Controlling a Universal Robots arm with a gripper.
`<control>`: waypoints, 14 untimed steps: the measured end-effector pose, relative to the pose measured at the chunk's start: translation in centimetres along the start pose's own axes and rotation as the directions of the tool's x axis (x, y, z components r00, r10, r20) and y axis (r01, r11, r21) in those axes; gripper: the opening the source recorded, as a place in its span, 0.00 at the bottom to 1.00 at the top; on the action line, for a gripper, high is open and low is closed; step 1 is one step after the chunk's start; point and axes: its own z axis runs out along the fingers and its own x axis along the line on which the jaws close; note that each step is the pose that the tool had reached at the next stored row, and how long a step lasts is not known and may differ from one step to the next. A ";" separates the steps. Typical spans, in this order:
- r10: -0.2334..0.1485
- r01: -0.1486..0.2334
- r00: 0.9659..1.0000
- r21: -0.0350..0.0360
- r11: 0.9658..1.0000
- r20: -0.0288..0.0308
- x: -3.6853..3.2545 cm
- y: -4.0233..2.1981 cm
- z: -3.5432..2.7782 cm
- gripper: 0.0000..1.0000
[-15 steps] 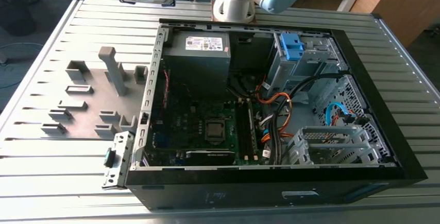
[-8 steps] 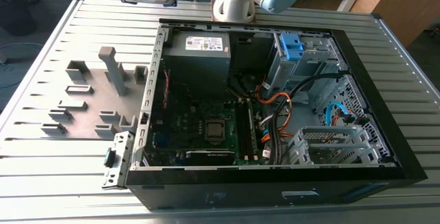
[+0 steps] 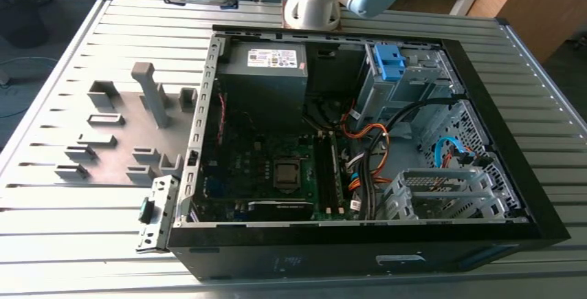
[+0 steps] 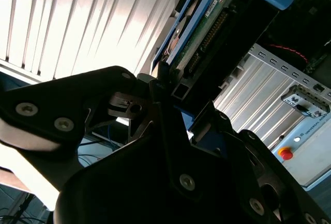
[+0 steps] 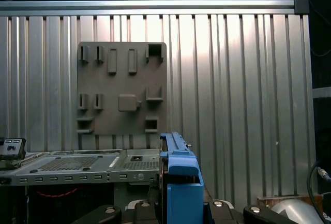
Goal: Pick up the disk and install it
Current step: 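Pick up the disk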
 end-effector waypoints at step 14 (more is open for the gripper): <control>0.000 0.000 1.000 0.000 1.000 0.000 -0.03 -0.71 -0.02 0.36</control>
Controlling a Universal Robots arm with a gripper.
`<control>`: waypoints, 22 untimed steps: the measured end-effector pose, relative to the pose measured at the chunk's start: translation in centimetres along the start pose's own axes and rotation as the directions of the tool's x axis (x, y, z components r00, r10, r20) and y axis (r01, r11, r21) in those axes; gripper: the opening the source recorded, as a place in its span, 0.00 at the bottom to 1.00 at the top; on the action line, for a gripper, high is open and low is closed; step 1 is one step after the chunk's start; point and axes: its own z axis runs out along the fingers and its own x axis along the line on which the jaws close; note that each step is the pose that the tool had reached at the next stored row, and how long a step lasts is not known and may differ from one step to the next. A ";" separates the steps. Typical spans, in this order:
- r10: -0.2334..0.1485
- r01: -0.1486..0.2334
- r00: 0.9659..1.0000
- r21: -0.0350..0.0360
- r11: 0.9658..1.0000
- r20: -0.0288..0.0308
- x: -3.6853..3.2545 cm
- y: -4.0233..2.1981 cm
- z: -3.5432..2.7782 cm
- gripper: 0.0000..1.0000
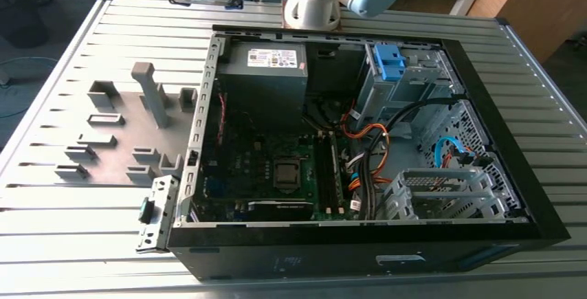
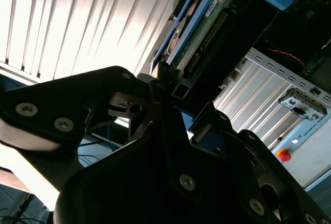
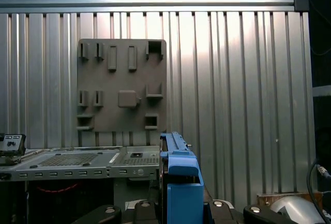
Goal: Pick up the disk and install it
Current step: 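Pick up the disk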
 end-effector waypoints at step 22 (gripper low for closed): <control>0.000 0.000 1.000 0.000 1.000 0.000 -0.06 -1.20 -0.02 0.36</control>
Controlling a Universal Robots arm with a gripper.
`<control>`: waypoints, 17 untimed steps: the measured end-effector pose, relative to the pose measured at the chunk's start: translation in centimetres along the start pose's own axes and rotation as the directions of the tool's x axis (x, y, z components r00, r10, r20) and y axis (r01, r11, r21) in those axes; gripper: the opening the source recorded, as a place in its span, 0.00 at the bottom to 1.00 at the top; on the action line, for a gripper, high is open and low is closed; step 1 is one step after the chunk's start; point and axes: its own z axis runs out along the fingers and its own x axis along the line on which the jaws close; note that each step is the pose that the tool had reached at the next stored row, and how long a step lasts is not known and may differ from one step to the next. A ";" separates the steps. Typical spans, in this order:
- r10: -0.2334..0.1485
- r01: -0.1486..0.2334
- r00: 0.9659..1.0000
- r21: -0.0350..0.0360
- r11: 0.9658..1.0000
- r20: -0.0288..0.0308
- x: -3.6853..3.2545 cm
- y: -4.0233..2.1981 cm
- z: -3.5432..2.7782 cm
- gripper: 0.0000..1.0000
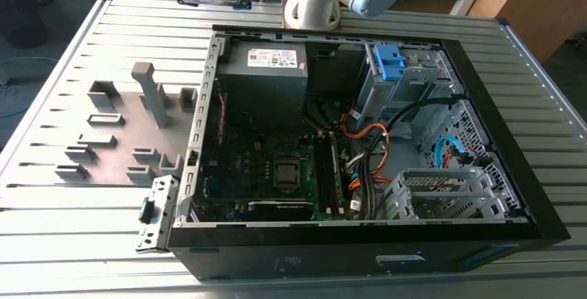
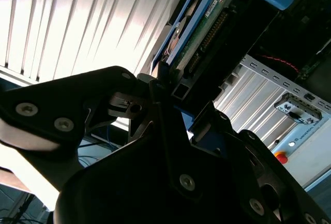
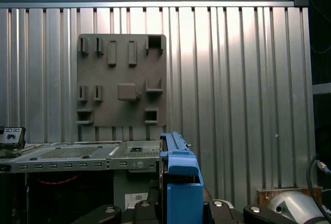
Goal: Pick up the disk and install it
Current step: 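Pick up the disk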
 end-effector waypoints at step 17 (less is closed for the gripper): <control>0.000 0.000 1.000 0.000 1.000 0.000 -0.04 -0.83 -0.01 0.36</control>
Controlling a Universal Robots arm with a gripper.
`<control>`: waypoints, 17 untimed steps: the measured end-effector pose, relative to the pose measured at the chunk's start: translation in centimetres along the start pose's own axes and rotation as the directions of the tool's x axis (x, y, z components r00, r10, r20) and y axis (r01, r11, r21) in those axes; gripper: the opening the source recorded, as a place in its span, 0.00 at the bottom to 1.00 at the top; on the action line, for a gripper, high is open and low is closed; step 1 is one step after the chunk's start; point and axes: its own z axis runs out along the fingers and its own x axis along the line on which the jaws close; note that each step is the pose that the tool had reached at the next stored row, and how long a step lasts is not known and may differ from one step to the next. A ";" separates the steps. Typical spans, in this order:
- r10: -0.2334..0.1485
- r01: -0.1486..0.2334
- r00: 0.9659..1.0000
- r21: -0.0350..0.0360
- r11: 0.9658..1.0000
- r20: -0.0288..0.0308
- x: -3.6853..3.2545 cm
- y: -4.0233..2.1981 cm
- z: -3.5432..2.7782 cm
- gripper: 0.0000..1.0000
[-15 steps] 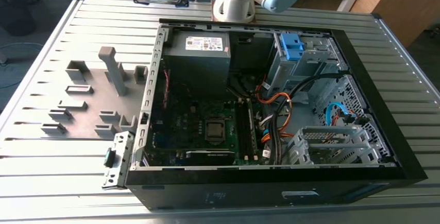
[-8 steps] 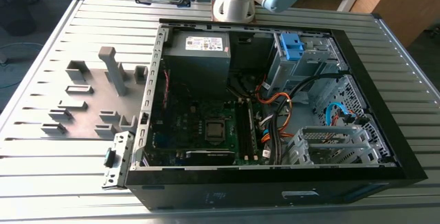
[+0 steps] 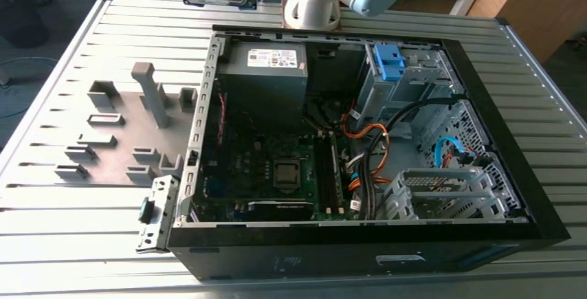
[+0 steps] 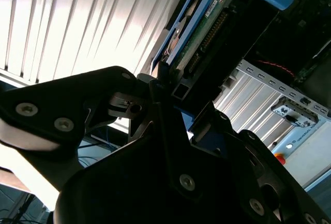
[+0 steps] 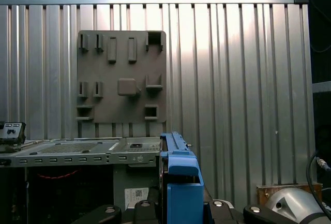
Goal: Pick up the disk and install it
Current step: 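Pick up the disk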
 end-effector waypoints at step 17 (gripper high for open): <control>0.000 0.000 1.000 0.000 1.000 0.000 -0.04 -0.87 -0.02 0.36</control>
